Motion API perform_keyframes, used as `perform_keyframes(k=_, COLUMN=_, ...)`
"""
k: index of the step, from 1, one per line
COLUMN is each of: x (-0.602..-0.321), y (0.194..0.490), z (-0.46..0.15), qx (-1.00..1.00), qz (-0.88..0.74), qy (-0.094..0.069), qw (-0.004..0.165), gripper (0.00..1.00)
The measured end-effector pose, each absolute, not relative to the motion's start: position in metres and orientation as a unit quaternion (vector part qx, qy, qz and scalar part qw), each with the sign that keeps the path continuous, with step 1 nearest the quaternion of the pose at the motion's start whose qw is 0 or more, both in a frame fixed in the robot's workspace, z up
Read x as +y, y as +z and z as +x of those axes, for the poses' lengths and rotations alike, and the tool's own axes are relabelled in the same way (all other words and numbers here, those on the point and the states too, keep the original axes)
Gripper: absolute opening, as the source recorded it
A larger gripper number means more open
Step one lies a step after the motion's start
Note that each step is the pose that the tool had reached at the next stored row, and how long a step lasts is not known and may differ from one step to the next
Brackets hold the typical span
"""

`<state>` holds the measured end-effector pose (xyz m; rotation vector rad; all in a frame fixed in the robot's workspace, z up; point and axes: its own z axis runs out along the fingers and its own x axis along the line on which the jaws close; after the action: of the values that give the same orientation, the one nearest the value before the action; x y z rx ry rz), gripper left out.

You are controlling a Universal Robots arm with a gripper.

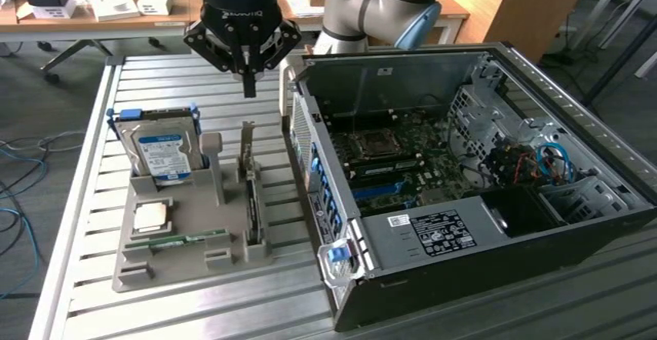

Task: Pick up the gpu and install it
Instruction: 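Reach for the gpu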

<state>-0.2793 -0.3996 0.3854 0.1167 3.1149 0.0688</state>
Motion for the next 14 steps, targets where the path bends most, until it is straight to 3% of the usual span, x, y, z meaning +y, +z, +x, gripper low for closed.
perform_keyframes(k=14, x=-0.4079, y=0.3854, z=-0.2792, qx=0.999, qz=0.037, qy=0.022, qw=0.012, gripper=0.11)
